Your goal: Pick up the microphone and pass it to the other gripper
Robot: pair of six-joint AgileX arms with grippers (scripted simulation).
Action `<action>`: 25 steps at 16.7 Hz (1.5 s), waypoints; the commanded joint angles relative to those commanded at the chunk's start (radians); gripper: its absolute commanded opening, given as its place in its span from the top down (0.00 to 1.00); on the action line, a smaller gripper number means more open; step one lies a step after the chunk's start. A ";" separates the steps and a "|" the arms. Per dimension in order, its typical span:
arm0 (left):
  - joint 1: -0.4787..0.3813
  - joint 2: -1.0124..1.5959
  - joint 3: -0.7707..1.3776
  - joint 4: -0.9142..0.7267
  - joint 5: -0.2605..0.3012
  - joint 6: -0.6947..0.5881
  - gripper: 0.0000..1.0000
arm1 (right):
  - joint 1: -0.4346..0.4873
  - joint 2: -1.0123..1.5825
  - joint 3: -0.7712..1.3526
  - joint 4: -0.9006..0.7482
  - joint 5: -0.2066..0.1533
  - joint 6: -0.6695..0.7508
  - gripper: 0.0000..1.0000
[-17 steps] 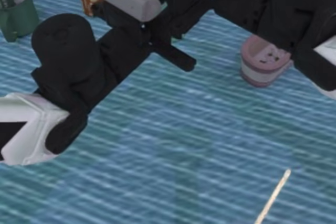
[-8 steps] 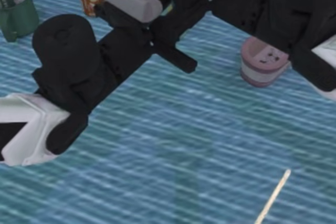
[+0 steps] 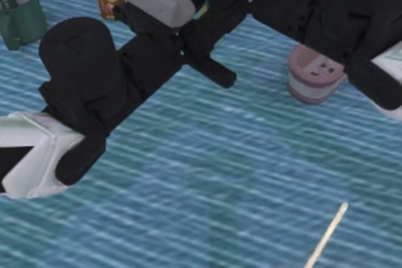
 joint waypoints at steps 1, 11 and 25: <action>0.000 0.000 0.000 0.000 0.000 0.000 1.00 | 0.000 0.000 0.000 0.000 0.000 0.000 1.00; 0.000 0.000 0.000 0.000 0.000 0.000 0.47 | 0.000 0.000 0.000 0.000 0.000 0.000 1.00; 0.000 0.000 0.000 0.000 0.000 0.000 0.00 | 0.000 0.000 0.000 0.000 0.000 0.000 1.00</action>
